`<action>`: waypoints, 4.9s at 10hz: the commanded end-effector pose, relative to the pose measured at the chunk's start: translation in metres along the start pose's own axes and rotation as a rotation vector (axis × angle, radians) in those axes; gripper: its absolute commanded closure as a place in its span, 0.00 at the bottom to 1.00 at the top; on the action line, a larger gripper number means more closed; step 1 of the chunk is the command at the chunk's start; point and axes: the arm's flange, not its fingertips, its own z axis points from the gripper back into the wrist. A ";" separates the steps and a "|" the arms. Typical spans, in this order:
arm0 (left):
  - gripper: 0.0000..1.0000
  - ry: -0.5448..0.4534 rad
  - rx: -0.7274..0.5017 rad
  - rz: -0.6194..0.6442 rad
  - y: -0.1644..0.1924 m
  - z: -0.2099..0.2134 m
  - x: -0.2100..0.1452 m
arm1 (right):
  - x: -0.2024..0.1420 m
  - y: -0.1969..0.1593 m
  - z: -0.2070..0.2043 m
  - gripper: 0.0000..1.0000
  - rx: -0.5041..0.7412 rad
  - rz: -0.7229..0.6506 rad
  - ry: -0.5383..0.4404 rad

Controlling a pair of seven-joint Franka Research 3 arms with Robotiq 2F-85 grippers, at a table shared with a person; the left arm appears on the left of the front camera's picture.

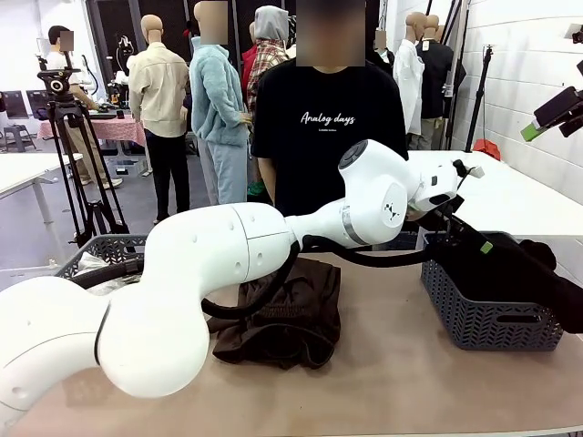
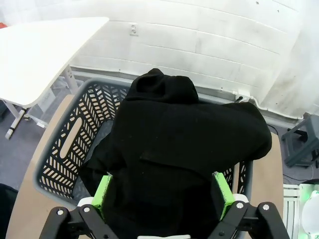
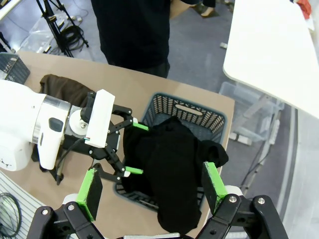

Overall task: Sort the tops and bottoms.
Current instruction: Lift clothes from the center of the table with your right hand.

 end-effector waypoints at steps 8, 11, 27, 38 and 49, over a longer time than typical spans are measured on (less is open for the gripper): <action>0.00 0.255 0.080 -0.025 -0.054 0.174 -0.008 | 0.001 -0.001 -0.001 0.00 0.002 0.006 -0.004; 0.00 0.416 0.165 0.095 -0.097 0.244 -0.023 | 0.001 -0.001 -0.001 0.00 0.002 0.006 -0.004; 0.00 0.619 0.625 0.472 -0.058 0.375 -0.034 | 0.001 -0.001 -0.001 0.00 0.002 0.006 -0.004; 0.00 1.119 0.473 0.695 -0.048 0.409 -0.096 | 0.001 -0.001 -0.001 0.00 0.002 0.006 -0.004; 0.00 0.588 0.537 0.580 -0.113 0.566 -0.159 | 0.001 -0.001 -0.001 0.00 0.002 0.006 -0.004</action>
